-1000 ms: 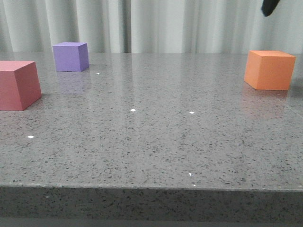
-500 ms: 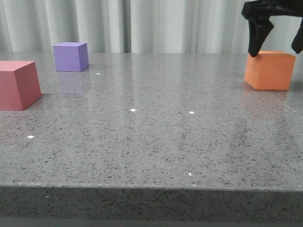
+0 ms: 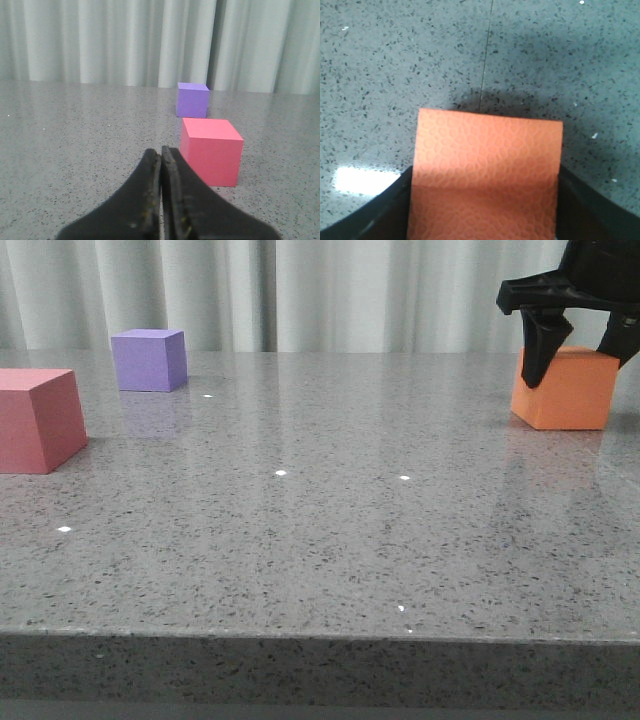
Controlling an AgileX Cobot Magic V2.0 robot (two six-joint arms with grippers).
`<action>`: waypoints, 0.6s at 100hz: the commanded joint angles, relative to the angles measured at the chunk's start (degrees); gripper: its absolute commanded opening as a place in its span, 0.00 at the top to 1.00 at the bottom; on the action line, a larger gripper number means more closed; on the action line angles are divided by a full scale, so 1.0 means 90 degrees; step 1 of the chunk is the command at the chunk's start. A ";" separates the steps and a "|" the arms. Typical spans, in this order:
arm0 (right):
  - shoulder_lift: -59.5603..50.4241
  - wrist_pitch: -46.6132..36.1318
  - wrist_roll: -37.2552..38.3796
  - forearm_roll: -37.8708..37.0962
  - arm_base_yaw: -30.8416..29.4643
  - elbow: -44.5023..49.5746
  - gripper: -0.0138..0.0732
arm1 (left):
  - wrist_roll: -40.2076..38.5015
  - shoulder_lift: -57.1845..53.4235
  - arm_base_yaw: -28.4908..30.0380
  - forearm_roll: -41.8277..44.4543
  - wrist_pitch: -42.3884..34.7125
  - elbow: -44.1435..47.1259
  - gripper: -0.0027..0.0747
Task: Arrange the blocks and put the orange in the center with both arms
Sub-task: 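Lower the right gripper over the orange cube and close on it, then lift the orange cube and carry it toward the table's middle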
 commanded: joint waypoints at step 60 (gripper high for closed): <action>-0.0041 0.0770 0.2923 -0.1592 0.2200 -0.2244 0.46 | -0.0030 -0.0190 -0.0003 -0.0021 -0.0476 0.0285 0.99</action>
